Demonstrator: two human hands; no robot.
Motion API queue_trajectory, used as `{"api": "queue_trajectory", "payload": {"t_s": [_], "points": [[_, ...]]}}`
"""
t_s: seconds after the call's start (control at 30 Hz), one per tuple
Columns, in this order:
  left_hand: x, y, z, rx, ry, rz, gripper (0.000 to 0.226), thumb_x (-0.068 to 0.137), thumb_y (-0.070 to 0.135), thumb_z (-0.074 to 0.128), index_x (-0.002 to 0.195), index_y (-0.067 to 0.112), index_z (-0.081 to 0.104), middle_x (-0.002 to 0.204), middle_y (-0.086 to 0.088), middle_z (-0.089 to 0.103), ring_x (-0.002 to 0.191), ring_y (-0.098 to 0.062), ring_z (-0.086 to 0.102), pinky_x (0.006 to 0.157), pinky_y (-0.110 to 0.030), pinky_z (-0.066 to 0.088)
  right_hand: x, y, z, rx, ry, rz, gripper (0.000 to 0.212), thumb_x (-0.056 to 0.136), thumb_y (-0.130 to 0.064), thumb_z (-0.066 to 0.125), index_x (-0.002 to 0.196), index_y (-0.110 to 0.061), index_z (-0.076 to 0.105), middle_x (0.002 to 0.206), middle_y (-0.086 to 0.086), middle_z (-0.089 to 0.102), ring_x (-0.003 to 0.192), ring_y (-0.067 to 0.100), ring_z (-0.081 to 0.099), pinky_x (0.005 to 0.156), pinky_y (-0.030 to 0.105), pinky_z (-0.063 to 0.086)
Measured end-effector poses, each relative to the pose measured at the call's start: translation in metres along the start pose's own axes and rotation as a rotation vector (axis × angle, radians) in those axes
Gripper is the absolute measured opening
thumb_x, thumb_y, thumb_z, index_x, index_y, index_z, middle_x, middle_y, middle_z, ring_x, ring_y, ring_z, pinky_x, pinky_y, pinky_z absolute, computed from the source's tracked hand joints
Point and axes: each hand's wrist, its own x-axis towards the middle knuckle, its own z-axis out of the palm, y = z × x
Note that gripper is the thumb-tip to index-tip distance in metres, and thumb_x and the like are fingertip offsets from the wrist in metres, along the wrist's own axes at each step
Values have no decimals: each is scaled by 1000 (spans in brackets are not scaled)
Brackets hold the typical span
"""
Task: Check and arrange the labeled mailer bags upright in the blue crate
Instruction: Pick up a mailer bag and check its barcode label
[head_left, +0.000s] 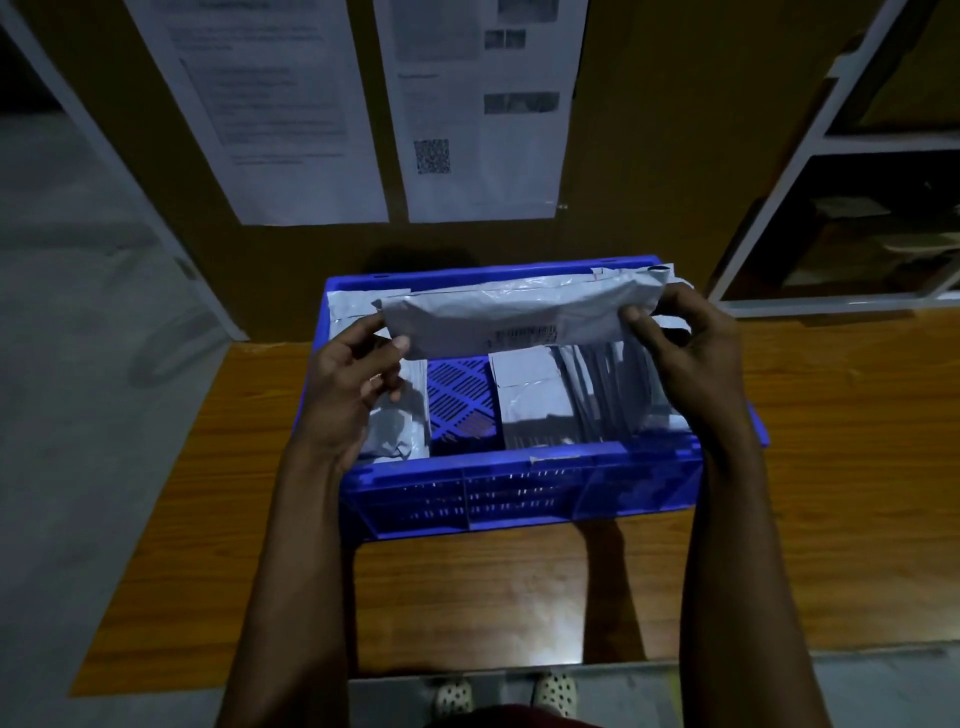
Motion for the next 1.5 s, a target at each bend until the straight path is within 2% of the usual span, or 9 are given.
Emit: {"api": "queue_trajectory", "payload": {"t_s": [0.33, 0.5, 0.63, 0.83, 0.9, 1.0, 1.1, 1.3, 1.5], "points": [[1, -2, 6, 146, 155, 18, 13, 93, 28, 71, 103, 20, 75, 99, 4, 77, 97, -19, 71, 75, -34, 57, -8, -12, 0, 67, -40, 57, 26, 96, -29, 73, 84, -7, 65, 73, 0, 60, 71, 7, 59, 61, 23, 47], [-1, -6, 8, 175, 198, -25, 20, 91, 32, 74, 101, 15, 75, 103, -6, 77, 100, -30, 73, 62, -39, 62, -12, -7, 1, 64, -34, 85, 45, 94, -40, 75, 75, -3, 58, 68, 24, 51, 61, 21, 49, 57, 41, 42], [0, -7, 6, 174, 211, -50, 25, 87, 36, 78, 96, 13, 77, 97, -11, 76, 89, -30, 71, 70, -49, 58, -13, -7, 2, 109, -21, 142, 46, 92, -42, 77, 73, -6, 55, 62, 10, 45, 60, 18, 43, 57, 40, 37], [-3, -11, 15, 70, 301, -87, 19, 87, 31, 79, 92, 13, 75, 97, -7, 78, 89, -25, 72, 67, -36, 57, -15, -17, 8, 233, -7, 228, 36, 94, -41, 74, 91, -5, 72, 84, 19, 71, 74, 24, 63, 67, 40, 51], [-6, -16, 18, 28, 341, -112, 18, 87, 28, 79, 90, 11, 74, 97, -9, 78, 90, -26, 72, 66, -34, 56, -15, -24, 11, 297, 25, 292, 30, 97, -43, 68, 98, -14, 76, 95, 5, 78, 88, 16, 73, 73, 35, 60], [-11, -18, 22, -28, 397, -137, 17, 89, 23, 77, 92, 7, 72, 96, -10, 78, 85, -24, 74, 57, -30, 57, -14, -28, 19, 432, 31, 379, 34, 101, -49, 58, 107, -19, 73, 91, 3, 79, 74, 17, 73, 60, 31, 61], [-13, -19, 27, -76, 415, -135, 17, 90, 21, 76, 97, 6, 70, 101, -11, 78, 92, -25, 76, 62, -34, 62, -15, -29, 34, 544, -44, 484, 50, 100, -51, 58, 130, -10, 61, 71, 0, 74, 69, 22, 72, 72, 41, 63], [-27, -28, 39, -158, 327, -172, 35, 91, 17, 74, 120, 0, 65, 116, -12, 75, 105, -29, 73, 67, -36, 62, -25, -35, 68, 648, -212, 606, 50, 95, -28, 72, 140, -15, 53, 116, 8, 77, 89, 31, 76, 78, 39, 65], [-42, -18, 14, -70, 17, -339, 40, 87, 7, 74, 125, 0, 64, 117, -20, 73, 102, -34, 73, 78, -42, 64, -26, -38, 80, 596, -139, 574, 33, 97, -14, 69, 129, -13, 63, 118, 2, 76, 97, 16, 77, 71, 27, 61]]}}
